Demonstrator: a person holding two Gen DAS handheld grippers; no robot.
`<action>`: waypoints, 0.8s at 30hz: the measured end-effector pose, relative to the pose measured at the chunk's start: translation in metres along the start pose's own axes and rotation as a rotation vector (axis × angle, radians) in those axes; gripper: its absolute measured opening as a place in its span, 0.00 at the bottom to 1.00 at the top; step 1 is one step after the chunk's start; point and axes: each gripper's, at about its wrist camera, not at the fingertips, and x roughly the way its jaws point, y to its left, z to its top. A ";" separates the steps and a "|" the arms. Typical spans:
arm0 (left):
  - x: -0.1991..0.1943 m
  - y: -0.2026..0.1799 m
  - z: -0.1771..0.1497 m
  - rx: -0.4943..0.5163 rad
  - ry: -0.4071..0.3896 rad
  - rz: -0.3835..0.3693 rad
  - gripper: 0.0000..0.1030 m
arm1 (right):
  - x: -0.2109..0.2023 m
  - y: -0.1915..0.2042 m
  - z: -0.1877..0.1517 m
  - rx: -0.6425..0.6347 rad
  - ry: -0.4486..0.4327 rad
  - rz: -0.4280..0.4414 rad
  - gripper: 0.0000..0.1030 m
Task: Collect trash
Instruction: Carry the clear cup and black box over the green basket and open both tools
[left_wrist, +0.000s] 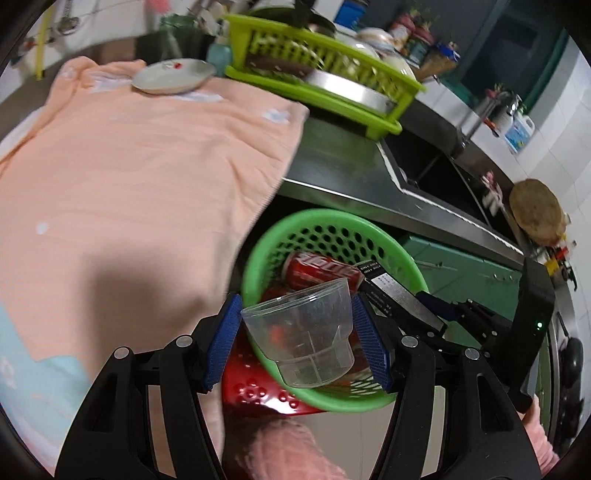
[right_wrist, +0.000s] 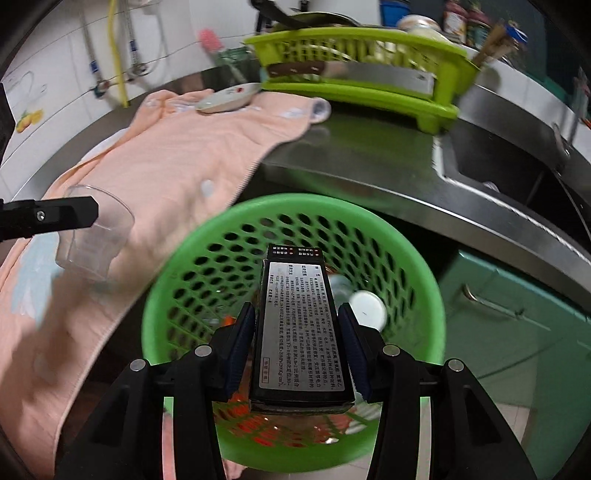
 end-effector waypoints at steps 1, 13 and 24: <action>0.006 -0.003 0.000 0.002 0.008 0.002 0.59 | 0.000 -0.005 -0.003 0.014 0.004 -0.002 0.44; 0.046 -0.017 -0.003 0.015 0.066 0.000 0.62 | 0.001 -0.021 -0.009 0.068 0.014 0.002 0.44; 0.045 -0.017 -0.006 0.012 0.066 -0.007 0.62 | -0.008 -0.015 -0.012 0.063 -0.007 0.005 0.50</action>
